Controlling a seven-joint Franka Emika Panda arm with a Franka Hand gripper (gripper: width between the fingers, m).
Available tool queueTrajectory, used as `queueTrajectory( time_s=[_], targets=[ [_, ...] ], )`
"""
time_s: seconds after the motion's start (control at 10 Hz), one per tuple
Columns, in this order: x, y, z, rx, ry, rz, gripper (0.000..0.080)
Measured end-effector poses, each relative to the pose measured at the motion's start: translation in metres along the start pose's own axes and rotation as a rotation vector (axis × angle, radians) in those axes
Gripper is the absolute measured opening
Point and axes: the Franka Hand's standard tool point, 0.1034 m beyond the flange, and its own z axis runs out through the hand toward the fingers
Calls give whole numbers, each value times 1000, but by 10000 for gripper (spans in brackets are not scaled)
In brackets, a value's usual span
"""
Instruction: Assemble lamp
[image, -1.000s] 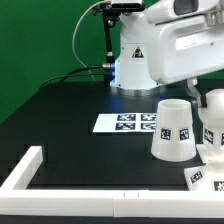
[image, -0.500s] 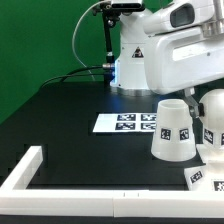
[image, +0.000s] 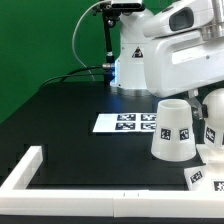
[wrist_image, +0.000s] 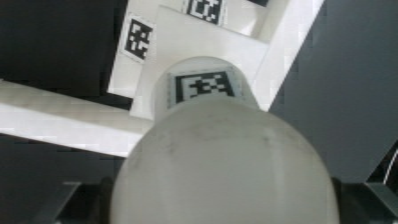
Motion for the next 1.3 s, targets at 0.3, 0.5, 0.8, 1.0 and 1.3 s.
queueTrajectory(
  time_s=[0.3,0.5,0.8,1.0,1.3],
  targets=[
    [0,0,0,5,1,16,570],
    [1,-2,-2,0,29,122,570],
    [-6,-5,-5,-3,41,529,571],
    [-4,-11,-6,10,40,841,571],
    [-4,-13,-6,47,33,1004,571]
  ],
)
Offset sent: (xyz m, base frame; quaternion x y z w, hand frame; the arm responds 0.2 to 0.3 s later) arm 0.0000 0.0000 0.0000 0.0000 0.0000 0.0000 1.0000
